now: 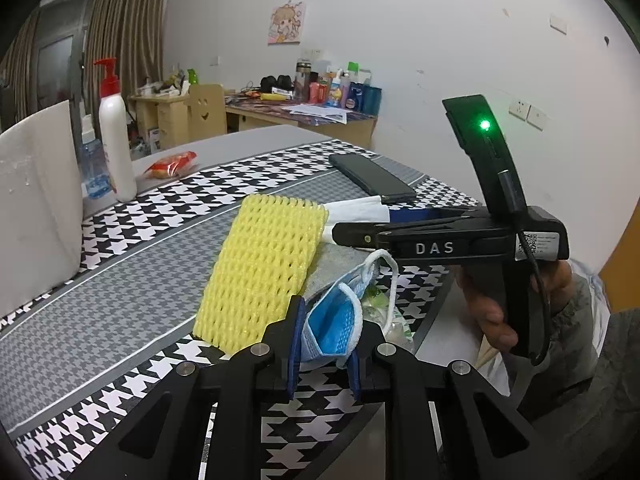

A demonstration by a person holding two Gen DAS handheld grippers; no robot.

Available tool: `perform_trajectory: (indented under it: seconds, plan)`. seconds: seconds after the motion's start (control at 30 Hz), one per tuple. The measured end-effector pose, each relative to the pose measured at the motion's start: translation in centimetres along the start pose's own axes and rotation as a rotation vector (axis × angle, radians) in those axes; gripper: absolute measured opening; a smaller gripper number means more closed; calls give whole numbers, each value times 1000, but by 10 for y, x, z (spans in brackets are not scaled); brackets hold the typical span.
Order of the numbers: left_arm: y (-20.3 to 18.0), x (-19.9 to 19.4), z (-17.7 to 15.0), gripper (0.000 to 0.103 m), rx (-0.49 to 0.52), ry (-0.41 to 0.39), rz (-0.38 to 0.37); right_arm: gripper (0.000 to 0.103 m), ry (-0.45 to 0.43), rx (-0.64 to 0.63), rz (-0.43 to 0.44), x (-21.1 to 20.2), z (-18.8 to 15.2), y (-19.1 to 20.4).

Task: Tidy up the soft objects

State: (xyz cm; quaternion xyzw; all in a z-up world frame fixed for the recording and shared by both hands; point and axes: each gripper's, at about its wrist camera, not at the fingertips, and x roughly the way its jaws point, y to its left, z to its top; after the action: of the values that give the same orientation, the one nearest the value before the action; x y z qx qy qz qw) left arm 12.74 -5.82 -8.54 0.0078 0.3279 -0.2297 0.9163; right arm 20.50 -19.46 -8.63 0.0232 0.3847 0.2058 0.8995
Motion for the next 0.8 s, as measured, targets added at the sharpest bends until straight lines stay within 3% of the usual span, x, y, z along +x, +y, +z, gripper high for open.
perform_trajectory:
  seconds: [0.17, 0.2, 0.37, 0.8]
  plan:
    - [3, 2, 0, 20, -10, 7, -4, 57, 43, 10, 8, 7, -1, -2]
    - [3, 1, 0, 20, -12, 6, -4, 53, 41, 12, 8, 6, -1, -3]
    - [2, 1, 0, 19, -8, 8, -8, 15, -18, 18, -19, -2, 3, -5]
    - [1, -13, 7, 15, -18, -23, -32, 9, -96, 8, -37, -25, 12, -2]
